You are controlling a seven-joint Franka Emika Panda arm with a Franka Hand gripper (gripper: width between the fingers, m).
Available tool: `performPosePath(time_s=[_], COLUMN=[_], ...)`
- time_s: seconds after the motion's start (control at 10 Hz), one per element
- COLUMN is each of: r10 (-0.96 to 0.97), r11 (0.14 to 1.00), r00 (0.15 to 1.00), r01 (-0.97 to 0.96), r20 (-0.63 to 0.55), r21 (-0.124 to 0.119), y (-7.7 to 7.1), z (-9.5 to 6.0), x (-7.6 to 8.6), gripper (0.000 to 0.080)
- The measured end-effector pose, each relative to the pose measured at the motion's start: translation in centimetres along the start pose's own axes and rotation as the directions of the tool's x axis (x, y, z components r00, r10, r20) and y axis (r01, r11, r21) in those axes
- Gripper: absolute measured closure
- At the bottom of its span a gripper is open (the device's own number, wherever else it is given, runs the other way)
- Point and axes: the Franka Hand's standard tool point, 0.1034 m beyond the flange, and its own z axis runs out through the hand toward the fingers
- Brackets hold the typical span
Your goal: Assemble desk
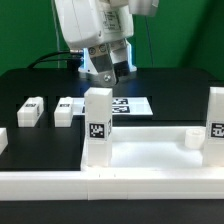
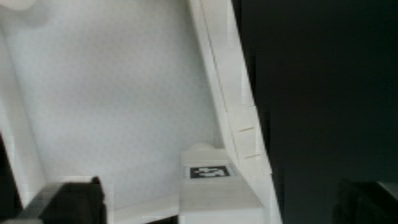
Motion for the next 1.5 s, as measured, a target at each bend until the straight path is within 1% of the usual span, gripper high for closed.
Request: performPosePath(time_s=[0.3,0.4,0.5,0.6,0.7,0.8,1.1,1.2,1.3,1.4,1.5], r10=[-0.002,-0.020,-0.043,-0.052,-0.052,-0.054,-0.055,-0.068,-0.085,-0.098,-0.117], r11=[1.000,0.999,0.998,0.997,0.995,0.995,0.995,0.997,0.996,0.994,0.991], r00=[1.000,1.000,0.999,0.998,0.998,0.998,0.998,0.998,0.996,0.995,0.992], r01=[0.002,0.020,0.044,0.054,0.054,0.056,0.057,0.068,0.084,0.096,0.114], r20=[-0.001,0.006,0.019,0.024,0.030,0.027,0.026,0.006,-0.018,-0.033,-0.041], r21=[-0.004,-0.031,-0.040,-0.059,-0.087,-0.078,-0.079,-0.044,-0.035,-0.052,-0.068], y=[0.2,1.3,1.9,2.2,2.3,2.1,2.2,2.8,4.7,6.3,7.0], z=[0.1,0.7,1.0,0.9,1.0,1.1,1.2,1.7,2.7,3.8,4.9], x=[-0.2,-2.2,-4.1,-4.4,-3.9,-4.0,-4.1,-3.8,-3.2,-2.4,-1.8], gripper=[0.0151,0.0151,0.0151,0.0151,0.0151,0.0151,0.0151,0.0151,0.0151,0.0151,0.0151])
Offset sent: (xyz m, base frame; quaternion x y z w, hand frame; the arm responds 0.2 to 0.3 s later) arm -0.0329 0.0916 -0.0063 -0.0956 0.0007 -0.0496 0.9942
